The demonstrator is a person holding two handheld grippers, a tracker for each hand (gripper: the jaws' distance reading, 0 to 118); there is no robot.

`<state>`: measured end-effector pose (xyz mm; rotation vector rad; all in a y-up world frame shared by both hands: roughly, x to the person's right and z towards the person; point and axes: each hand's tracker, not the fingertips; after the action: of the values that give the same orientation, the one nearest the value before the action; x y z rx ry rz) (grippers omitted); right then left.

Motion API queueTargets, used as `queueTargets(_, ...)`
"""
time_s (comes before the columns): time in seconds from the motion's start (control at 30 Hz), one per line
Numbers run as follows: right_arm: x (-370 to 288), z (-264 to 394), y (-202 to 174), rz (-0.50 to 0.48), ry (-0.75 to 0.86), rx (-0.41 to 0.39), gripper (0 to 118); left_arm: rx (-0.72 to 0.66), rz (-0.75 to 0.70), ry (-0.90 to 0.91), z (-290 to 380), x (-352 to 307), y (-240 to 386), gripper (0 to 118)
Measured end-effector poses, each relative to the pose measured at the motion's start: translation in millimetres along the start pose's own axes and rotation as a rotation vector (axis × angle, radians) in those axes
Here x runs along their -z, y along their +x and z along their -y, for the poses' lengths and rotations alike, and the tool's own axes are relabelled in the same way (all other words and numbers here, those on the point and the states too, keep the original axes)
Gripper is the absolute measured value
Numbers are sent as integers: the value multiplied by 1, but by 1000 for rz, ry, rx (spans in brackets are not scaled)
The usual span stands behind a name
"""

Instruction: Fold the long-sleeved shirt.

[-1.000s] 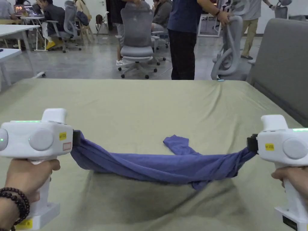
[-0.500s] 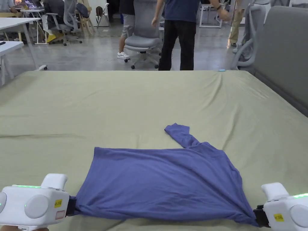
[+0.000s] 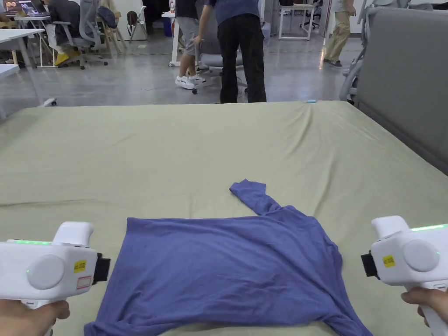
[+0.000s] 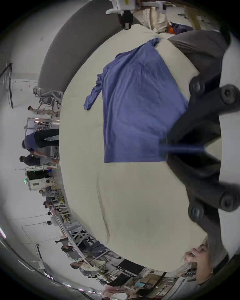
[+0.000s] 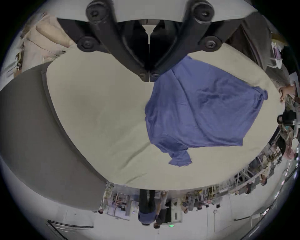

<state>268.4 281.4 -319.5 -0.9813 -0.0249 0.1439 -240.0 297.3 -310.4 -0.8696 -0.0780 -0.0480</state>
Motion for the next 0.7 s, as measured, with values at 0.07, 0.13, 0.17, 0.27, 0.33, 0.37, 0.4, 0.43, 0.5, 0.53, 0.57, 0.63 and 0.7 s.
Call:
queueTargets(0.07,12,0,-7,-22,-7,-12,0,2,-26,2,-10,8,7,0)
queueTargets(0.13,15,-4,-12,-27,-15,3,0,-5,5,-2,-22,15,12,0)
queueTargets(0.17,19,-4,-15,-33,-17,2,0,-19,25,9,-30,19,15,0)
queueTargets(0.27,21,-10,-19,-64,-26,-19,0,-41,44,12,-63,47,19,0)
queueTargets(0.33,28,-11,-22,-84,-33,-25,0,-77,40,9,-88,77,12,5)
queueTargets(0.37,24,-14,-22,-90,-37,-27,0,-92,39,2,-99,93,9,27)
queueTargets(0.4,27,-15,-23,-94,-43,-28,0,-100,28,-11,-112,114,4,76)
queueTargets(0.43,31,-15,-24,-96,-50,-28,0,-121,25,-29,-124,138,-3,106)
queueTargets(0.5,34,-18,-23,-105,-67,-25,0,-169,-18,-60,-140,177,-15,118)
queueTargets(0.53,38,-18,-23,-110,-78,-21,0,-195,-34,-88,-149,195,-20,118)
queueTargets(0.57,41,-19,-22,-114,-89,-16,0,-221,-50,-129,-155,212,-25,118)
queueTargets(0.63,46,-23,-20,-115,-107,-9,0,-243,-60,-194,-161,241,-30,118)
queueTargets(0.7,53,-26,-17,-106,-120,-6,0,-225,-80,-251,-162,263,-29,118)
